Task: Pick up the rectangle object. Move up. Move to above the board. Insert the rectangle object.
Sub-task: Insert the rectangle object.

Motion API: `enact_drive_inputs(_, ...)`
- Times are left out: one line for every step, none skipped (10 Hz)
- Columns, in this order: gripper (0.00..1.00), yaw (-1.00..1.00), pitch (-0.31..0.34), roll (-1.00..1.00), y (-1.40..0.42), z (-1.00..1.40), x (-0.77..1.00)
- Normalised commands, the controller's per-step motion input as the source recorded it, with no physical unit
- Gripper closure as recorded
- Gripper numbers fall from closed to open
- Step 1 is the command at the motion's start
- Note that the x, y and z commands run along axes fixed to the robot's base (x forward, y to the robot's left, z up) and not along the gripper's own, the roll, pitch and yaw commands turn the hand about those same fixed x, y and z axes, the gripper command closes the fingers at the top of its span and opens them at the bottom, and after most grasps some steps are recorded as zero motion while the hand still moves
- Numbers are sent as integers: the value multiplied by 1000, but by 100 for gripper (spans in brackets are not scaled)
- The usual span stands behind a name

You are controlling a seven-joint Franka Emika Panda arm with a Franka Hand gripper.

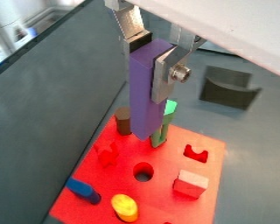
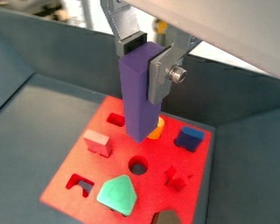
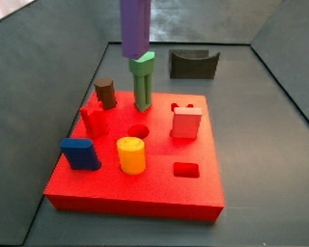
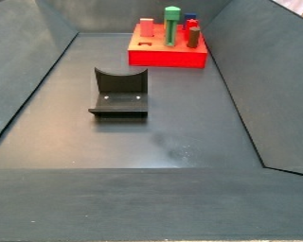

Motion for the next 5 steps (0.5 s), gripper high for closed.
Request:
enact_drive_inputs(100,-894,16,46,-254,-177,0)
enact_drive_inputs(100,-871,0,7,-346,-351,0)
enact_drive_inputs(100,-826,-46,49,-374,-489,63)
enact_drive_inputs(100,-911,-67,0,-266,-337,0)
enact_drive_inputs(100,-1000,-63,-21,-20,-320,0)
